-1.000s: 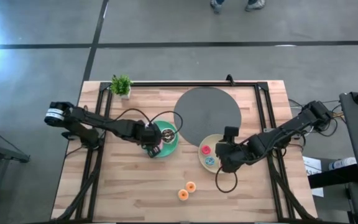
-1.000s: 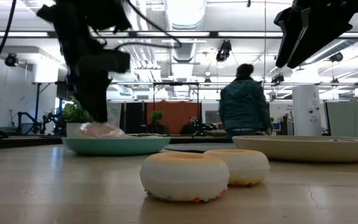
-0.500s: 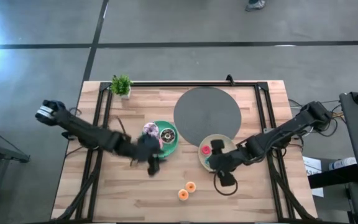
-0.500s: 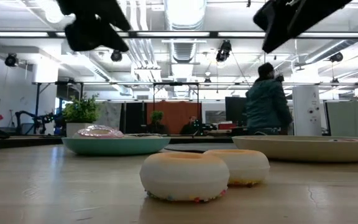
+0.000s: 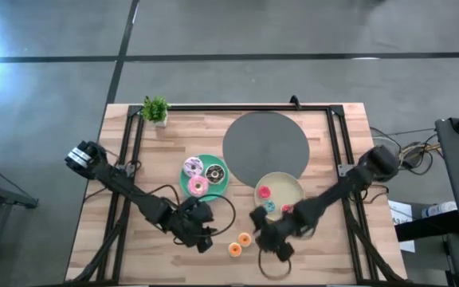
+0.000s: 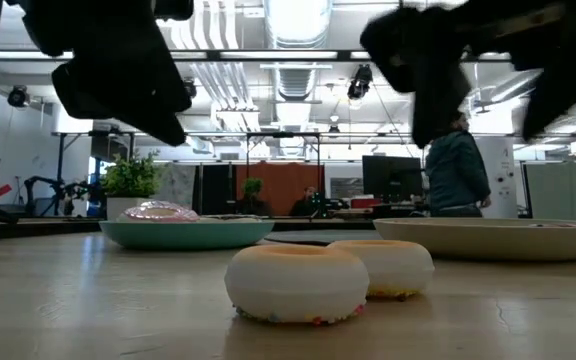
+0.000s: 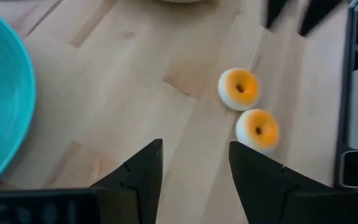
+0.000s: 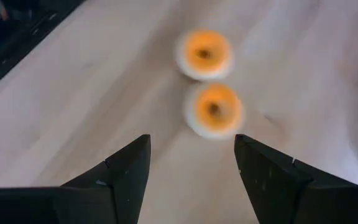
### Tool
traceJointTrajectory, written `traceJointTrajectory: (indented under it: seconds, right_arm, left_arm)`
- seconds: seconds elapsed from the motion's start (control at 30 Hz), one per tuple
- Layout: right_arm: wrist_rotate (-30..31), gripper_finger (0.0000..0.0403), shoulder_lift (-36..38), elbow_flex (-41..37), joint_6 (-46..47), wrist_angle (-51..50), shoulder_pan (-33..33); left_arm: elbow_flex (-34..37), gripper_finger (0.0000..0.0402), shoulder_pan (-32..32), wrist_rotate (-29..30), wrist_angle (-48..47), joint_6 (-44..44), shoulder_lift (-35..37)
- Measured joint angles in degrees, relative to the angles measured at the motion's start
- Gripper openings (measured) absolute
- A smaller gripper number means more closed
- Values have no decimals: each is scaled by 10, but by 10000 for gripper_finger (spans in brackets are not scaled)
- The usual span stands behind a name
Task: Pick & Place donuts
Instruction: Put the small yellow doughnut on the brown plate
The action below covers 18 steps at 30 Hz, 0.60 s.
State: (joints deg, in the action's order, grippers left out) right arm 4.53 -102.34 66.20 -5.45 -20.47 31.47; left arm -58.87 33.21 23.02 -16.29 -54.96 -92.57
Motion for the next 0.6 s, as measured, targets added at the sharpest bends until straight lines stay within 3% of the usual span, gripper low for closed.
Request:
traceJointTrajectory:
  seconds: [0.13, 0.27, 0.6]
  right_arm:
    - [54, 224, -62, 52, -18, -3, 28]
    - [90, 222, -102, 95, 22, -8, 28]
    - [87, 187, -153, 149, 63, -51, 25]
  left_arm:
    - [1, 158, 0, 0, -19, 33, 1]
    - [1, 158, 0, 0, -26, 41, 8]
    - [1, 158, 4, -1, -26, 46, 8]
